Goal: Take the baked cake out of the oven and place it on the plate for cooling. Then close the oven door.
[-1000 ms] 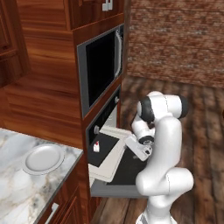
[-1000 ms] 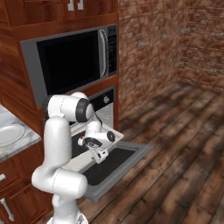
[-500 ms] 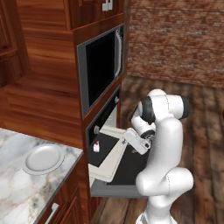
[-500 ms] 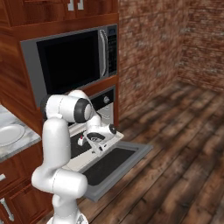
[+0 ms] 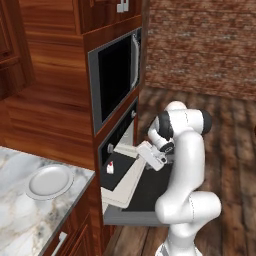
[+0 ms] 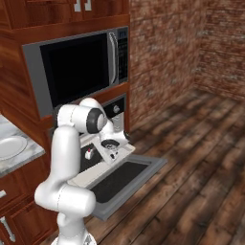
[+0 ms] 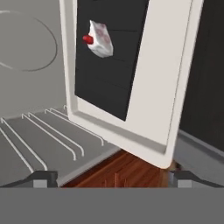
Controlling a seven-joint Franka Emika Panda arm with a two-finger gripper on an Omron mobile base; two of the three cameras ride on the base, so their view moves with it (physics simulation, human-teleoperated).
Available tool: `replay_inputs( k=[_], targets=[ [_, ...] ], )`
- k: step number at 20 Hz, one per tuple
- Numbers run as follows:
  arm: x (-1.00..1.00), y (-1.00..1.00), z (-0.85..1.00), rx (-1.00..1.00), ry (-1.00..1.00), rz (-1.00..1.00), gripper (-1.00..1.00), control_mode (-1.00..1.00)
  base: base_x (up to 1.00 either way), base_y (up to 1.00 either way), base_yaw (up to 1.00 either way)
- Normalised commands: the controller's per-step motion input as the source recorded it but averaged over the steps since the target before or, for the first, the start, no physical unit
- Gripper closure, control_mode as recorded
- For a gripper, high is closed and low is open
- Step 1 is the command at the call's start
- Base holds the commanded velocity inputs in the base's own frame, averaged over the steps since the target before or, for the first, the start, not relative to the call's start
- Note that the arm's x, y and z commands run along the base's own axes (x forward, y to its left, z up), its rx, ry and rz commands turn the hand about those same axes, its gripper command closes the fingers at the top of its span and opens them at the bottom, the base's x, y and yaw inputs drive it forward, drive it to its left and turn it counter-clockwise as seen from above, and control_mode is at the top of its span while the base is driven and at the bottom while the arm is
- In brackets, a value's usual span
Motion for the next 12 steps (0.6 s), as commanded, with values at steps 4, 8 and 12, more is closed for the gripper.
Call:
replay_inputs(
  k=[4,8,12],
  targets=[
    [0.43,0.29,0.0,0.03,0.08,0.06,-1.0,-1.0,0.0,0.0,0.0],
    [0.51,0.33,-0.08,0.0,0.14,0.03,-1.0,-1.0,0.0,0.0,0.0],
    [0.47,0.28,-0.17,0.0,0.17,0.02,-1.0,-1.0,0.0,0.0,0.0]
  ],
)
